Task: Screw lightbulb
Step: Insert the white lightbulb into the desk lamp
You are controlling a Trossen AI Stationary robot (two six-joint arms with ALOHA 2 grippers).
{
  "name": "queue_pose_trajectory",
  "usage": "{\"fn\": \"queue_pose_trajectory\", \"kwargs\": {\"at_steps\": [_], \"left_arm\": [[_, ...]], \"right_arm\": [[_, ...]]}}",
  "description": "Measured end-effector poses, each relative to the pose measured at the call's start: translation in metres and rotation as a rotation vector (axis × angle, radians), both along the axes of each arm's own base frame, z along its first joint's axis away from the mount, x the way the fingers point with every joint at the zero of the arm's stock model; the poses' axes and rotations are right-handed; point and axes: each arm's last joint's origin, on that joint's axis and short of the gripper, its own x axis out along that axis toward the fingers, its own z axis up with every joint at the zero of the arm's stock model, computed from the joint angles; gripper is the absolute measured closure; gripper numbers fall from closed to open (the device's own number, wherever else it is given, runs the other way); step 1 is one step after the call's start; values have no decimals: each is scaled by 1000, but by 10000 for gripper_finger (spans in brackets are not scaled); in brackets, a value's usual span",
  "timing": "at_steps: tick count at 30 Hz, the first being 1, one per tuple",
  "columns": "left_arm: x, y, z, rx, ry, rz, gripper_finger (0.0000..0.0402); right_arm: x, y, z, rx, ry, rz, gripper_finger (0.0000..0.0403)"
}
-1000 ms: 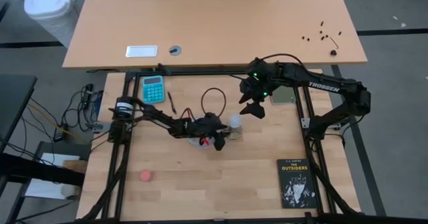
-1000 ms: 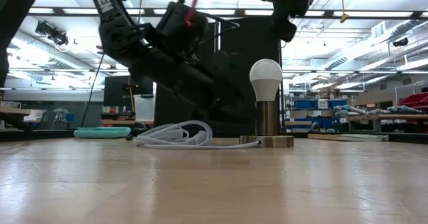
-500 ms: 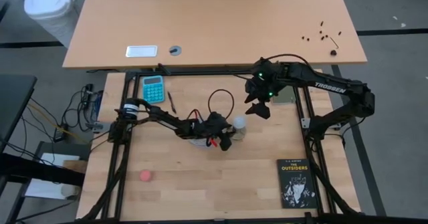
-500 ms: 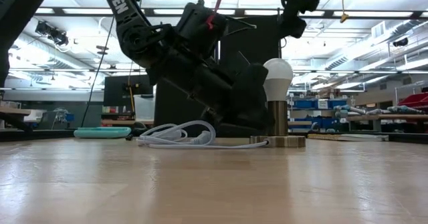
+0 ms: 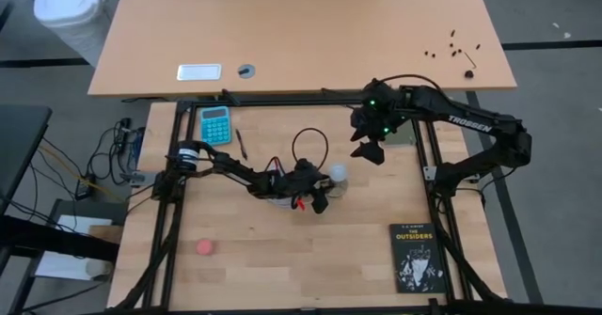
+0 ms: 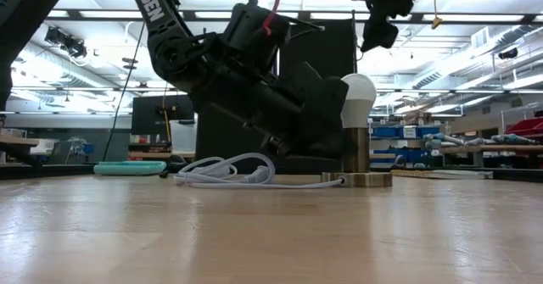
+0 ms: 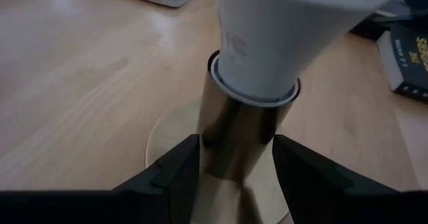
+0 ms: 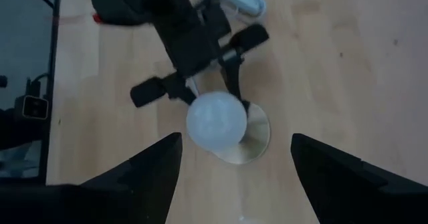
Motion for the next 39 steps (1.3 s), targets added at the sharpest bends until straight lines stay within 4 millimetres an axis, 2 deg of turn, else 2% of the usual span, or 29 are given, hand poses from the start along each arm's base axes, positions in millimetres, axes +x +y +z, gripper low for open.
{"fn": "queue_pose_trajectory", "kwargs": {"at_steps": [5, 12, 17, 23, 26, 29, 36, 39], "left_arm": [[0, 0, 1, 1, -6, -1, 201], [5, 2, -10, 20, -24, -6, 149], [9, 4, -3, 49, -59, 37, 130], [9, 15, -3, 103, -25, 94, 140], [9, 22, -4, 105, -18, 114, 154], [9, 25, -4, 104, -19, 121, 170], [9, 26, -4, 100, -20, 121, 200], [9, 26, -4, 99, -21, 120, 206]], "right_arm": [[-1, 0, -7, 8, 39, -6, 96], [-2, -1, -21, -45, 84, -24, 75], [-1, 0, -21, -33, 81, -39, 77], [1, 4, -18, -19, 75, -47, 84], [2, 12, -10, -35, 49, -11, 87], [7, 19, -13, -79, 69, 20, 89], [12, 17, -16, -114, 81, -1, 80], [20, 13, -22, -117, 75, 15, 75]]}}
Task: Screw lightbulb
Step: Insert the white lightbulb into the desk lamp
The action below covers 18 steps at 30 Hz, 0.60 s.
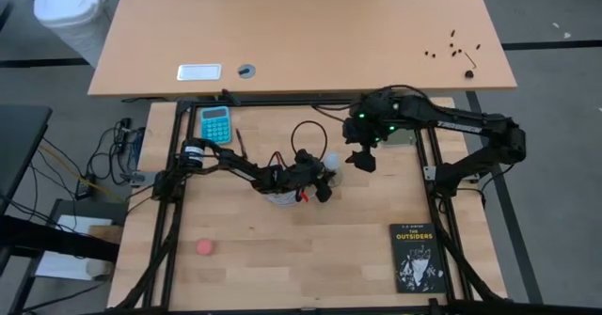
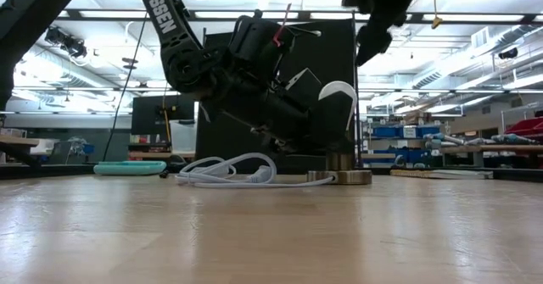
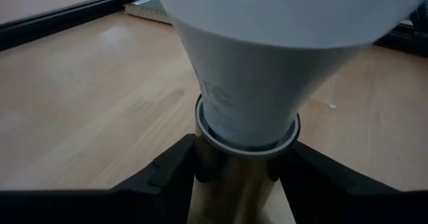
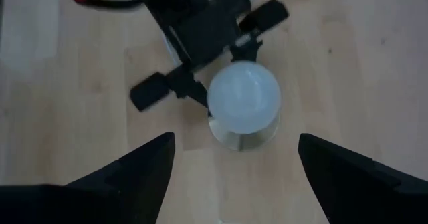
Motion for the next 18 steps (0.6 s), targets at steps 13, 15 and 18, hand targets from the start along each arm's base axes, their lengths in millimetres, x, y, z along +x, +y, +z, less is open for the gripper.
{"fn": "queue_pose_trajectory", "kwargs": {"at_steps": [13, 15, 18], "left_arm": [[0, 0, 0, -22, -6, 7, 207], [0, 0, 0, -21, -2, 5, 207], [0, -1, 0, -24, -5, 2, 208]], "right_arm": [[42, -6, -40, -8, 125, 176, 43], [48, -4, -46, -25, 140, 206, 37], [56, -1, -56, -66, 168, 232, 27]]}}
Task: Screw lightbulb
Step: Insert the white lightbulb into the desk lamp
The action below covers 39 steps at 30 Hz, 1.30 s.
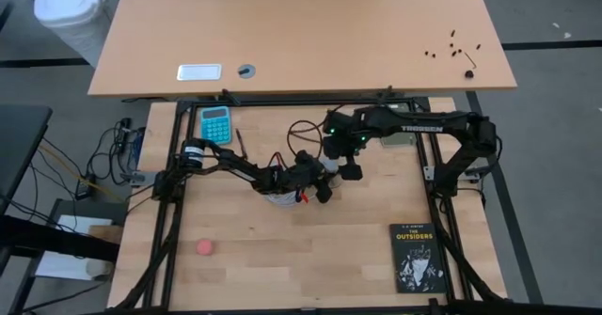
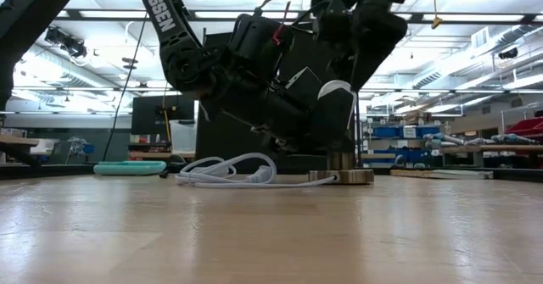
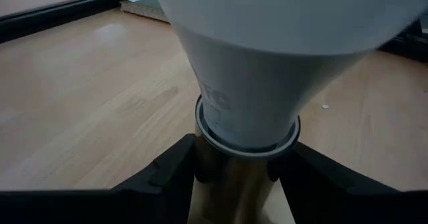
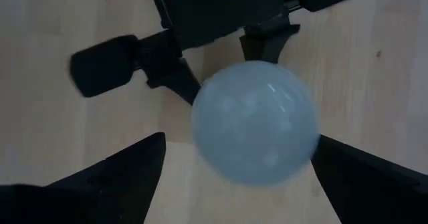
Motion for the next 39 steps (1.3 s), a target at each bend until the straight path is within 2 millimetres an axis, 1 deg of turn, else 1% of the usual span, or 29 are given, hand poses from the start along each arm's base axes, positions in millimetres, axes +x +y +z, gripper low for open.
{"fn": "queue_pose_trajectory", "kwargs": {"at_steps": [2, 8, 20, 25, 28, 32, 39], "left_arm": [[0, 0, 0, 0, 0, 0, 208], [0, 0, 0, -1, -1, 0, 208], [0, 0, 0, -2, 0, -2, 208], [0, 0, 0, -1, 1, -6, 208], [0, 0, 0, 0, 3, -8, 208], [0, 0, 0, 6, 6, -13, 208], [0, -1, 0, 18, 15, -45, 208]], "right_arm": [[6, 1, -5, -29, 2, 5, 21], [14, 0, -10, -42, -26, 3, 13], [28, 3, -29, -59, -8, 15, 28], [30, 3, -38, -59, 35, 19, 31], [31, 2, -40, -63, 40, 33, 32], [32, 2, -40, -73, 23, 50, 50], [32, 2, -40, -81, 21, 72, 109]]}}
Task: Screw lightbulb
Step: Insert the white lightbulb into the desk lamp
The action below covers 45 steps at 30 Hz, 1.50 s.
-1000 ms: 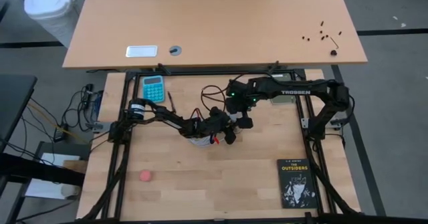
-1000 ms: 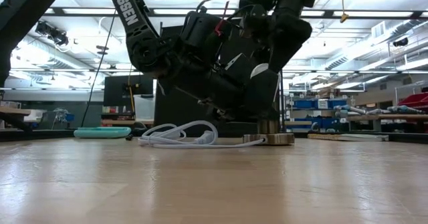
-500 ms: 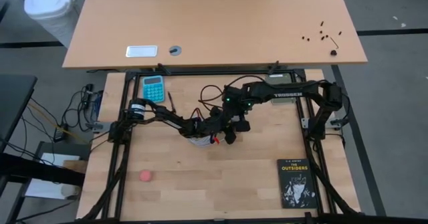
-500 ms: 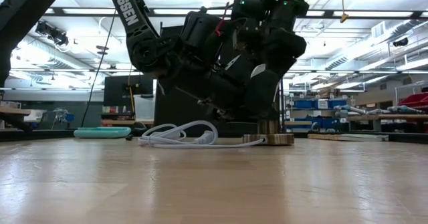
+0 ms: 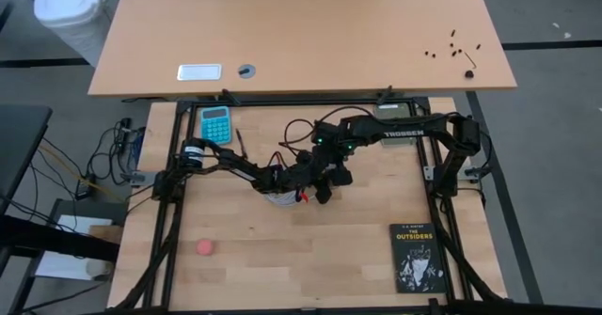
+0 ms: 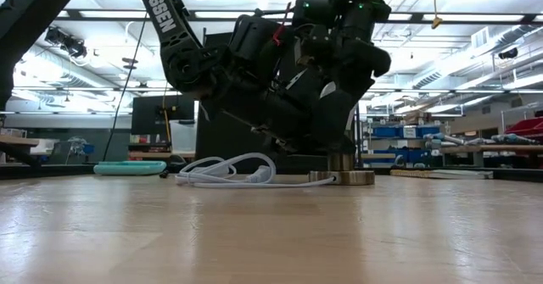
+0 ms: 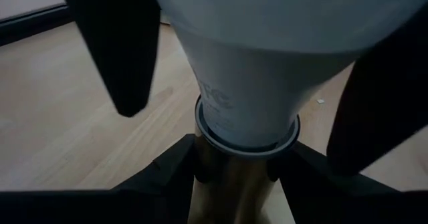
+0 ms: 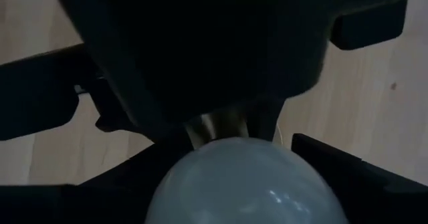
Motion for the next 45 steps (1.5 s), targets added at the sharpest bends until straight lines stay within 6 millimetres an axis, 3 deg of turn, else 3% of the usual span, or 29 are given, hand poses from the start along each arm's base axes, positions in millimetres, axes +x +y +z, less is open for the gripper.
{"fn": "queue_pose_trajectory", "kwargs": {"at_steps": [7, 11, 16, 25, 32, 40, 45], "left_arm": [[0, 0, 0, 0, 0, -1, 208], [0, 0, 0, -2, -1, -6, 208], [0, 0, 0, -2, 1, -4, 208], [0, 0, 0, -3, -1, -1, 208], [0, 0, 0, -5, -1, -1, 208], [0, 0, 0, -6, -1, 3, 208], [0, -1, 0, -1, 1, 0, 208]], "right_arm": [[-2, 0, -1, 7, 23, -6, 148], [-4, 1, -1, 29, 41, -63, 147], [-5, 1, -1, 90, 68, -205, 124], [-3, 1, -1, 200, 69, -495, 144], [-3, 1, -1, 270, 88, -665, 124], [-4, -3, 0, 273, 81, -654, 127], [-5, -15, 9, 357, 72, -550, 105]]}}
